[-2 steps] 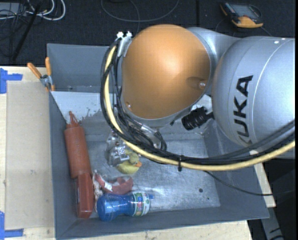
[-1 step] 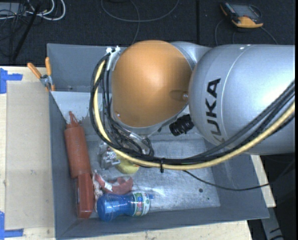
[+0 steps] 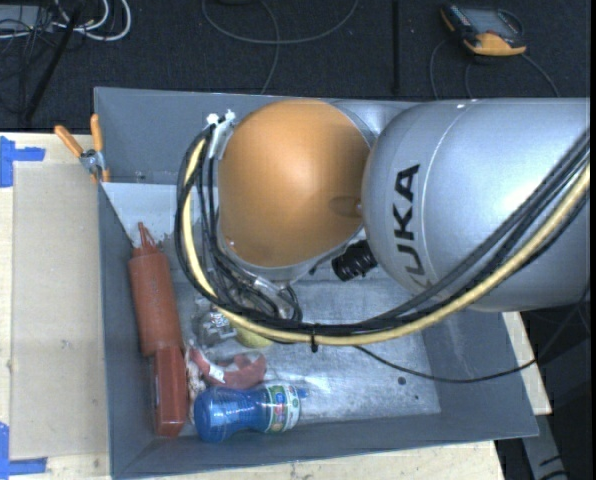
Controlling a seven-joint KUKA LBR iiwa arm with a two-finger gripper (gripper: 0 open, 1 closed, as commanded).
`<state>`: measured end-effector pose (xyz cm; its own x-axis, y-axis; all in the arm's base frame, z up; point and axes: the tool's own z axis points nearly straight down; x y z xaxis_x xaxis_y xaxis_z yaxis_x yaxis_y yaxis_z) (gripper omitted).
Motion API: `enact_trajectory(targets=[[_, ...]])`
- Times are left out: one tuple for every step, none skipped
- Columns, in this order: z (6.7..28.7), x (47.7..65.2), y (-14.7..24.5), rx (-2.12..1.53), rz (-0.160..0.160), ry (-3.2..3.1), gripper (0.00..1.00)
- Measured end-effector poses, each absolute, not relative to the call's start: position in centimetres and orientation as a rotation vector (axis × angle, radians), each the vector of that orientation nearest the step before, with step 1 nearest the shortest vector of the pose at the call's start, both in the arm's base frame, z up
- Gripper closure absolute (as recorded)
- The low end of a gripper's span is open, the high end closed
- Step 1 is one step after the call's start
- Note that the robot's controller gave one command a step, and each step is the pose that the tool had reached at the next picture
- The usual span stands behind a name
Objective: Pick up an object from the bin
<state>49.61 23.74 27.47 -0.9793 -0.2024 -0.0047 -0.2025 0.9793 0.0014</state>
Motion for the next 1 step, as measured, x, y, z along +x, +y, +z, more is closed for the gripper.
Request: enact_trajectory(targets=[[30.21,48.96,22.55,-0.483,-0.003,3.114,1.0]])
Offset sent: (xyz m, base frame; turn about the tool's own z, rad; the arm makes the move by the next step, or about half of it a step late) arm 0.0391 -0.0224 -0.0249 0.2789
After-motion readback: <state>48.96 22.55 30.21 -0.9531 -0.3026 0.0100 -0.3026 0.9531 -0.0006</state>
